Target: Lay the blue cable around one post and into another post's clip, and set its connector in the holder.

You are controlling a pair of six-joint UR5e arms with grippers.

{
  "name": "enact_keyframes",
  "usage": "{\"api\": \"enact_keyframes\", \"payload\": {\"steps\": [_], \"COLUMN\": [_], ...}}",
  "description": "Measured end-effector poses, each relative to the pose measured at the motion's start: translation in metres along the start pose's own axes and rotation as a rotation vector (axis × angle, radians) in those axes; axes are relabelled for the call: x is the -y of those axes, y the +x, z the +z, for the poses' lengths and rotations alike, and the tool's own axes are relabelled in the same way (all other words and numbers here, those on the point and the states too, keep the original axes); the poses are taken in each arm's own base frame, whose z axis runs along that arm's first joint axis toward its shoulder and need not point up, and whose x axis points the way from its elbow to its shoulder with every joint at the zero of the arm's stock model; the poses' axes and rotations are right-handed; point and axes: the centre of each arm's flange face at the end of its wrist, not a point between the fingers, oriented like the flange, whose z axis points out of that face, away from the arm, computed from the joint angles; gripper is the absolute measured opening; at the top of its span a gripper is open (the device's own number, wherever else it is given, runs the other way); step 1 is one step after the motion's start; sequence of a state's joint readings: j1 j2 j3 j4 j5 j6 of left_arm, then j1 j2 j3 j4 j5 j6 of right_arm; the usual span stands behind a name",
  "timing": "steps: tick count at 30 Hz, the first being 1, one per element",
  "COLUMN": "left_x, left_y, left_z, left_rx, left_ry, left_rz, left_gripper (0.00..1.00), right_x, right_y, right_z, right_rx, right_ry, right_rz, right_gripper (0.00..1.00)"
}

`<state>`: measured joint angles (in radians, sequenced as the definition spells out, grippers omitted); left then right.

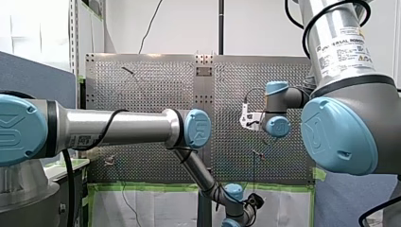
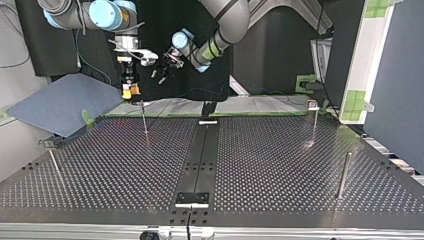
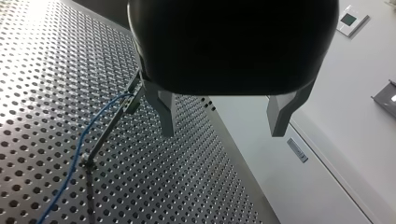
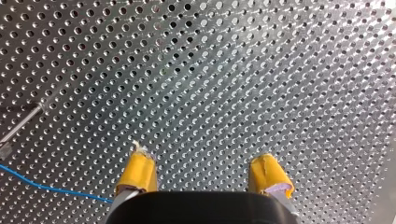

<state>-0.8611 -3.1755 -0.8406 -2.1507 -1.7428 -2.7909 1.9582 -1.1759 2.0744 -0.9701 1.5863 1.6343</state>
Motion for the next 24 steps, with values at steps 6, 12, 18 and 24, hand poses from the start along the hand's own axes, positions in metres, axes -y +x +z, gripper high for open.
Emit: {"api": "enact_keyframes", "payload": {"steps": [6,12,18,24], "left_x": [0.007,0.001,-0.001,0.003], "left_y": [-0.006,-0.028,-0.038,-0.039], "left_z": [0.014,0.022,0.025,0.033], "left_rx": [0.019,0.085,0.134,0.14], "left_ry": [-0.001,-0.025,-0.042,-0.037], "left_rz": [0.004,0.049,0.093,0.102], "left_gripper": [0.96,0.96,0.96,0.96], "right_x": [0.0,0.0,0.0,0.0], "right_y": [0.0,0.0,0.0,-0.001], "right_z": [0.0,0.0,0.0,-0.001], "right_rx": [0.0,0.0,0.003,0.006], "right_ry": [0.0,0.001,0.001,0.001], "right_rz": [0.0,0.0,0.001,0.0], "right_gripper": [1.0,1.0,1.0,1.0]}}
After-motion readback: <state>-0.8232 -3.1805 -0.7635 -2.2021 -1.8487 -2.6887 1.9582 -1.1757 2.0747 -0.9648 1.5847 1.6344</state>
